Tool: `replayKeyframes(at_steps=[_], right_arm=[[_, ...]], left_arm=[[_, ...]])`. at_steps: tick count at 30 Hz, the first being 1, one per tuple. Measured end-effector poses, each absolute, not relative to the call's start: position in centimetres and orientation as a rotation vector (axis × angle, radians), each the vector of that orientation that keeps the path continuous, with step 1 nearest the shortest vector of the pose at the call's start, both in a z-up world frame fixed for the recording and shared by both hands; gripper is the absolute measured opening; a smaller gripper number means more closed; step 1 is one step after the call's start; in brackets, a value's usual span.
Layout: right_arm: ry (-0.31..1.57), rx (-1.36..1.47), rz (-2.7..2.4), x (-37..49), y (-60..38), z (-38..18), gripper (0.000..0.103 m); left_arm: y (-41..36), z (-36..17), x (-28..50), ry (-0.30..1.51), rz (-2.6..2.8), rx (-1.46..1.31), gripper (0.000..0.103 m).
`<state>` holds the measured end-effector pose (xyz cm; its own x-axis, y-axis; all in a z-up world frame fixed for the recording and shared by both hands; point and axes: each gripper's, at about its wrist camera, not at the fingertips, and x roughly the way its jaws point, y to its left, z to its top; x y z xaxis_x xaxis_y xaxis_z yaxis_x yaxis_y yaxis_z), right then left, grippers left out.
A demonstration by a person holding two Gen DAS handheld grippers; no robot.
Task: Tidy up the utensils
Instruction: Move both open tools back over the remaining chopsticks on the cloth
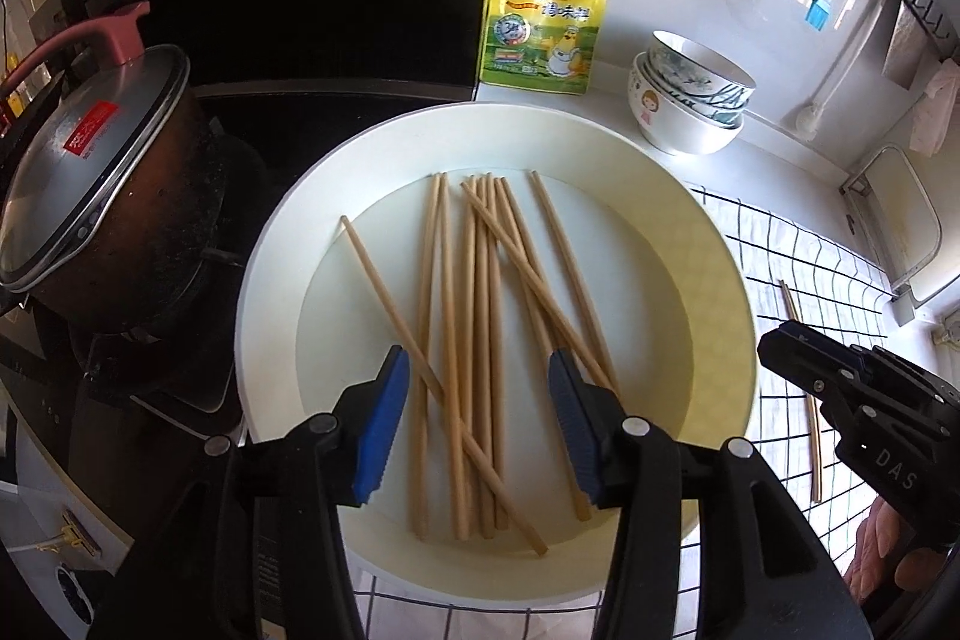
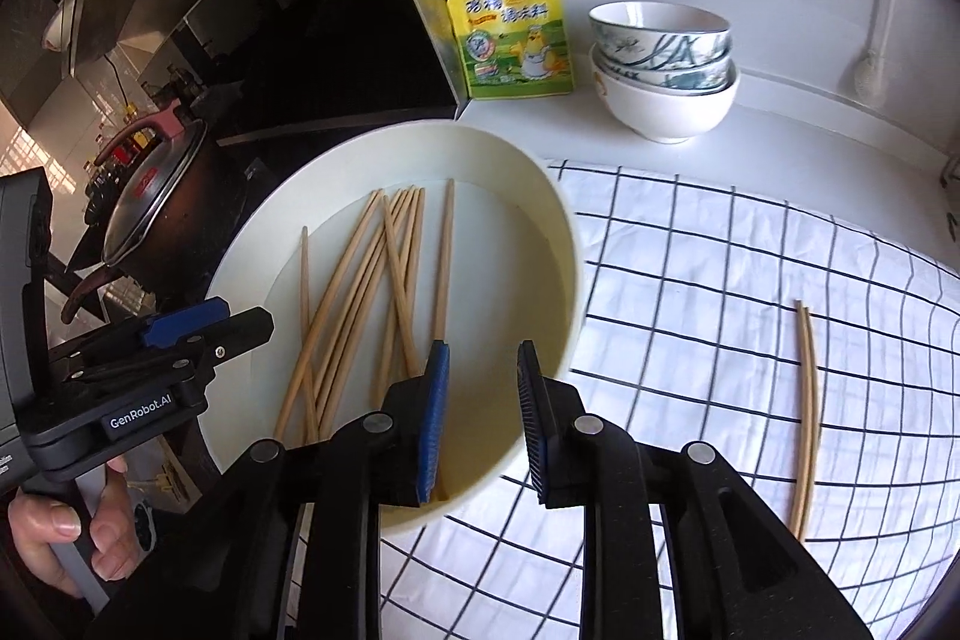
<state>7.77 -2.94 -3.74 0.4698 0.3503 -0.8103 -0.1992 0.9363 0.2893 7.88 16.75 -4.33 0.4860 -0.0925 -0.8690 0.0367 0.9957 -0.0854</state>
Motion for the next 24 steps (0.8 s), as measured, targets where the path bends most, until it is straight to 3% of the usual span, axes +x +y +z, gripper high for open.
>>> replayKeyframes(at_steps=[24], right_arm=[[0.962, 0.248, 0.061, 2.1, -19.0, -3.0, 0.028]], left_arm=[[1.9, -1.8, 7.0, 1.011, -0.33, 0.031, 0.053]])
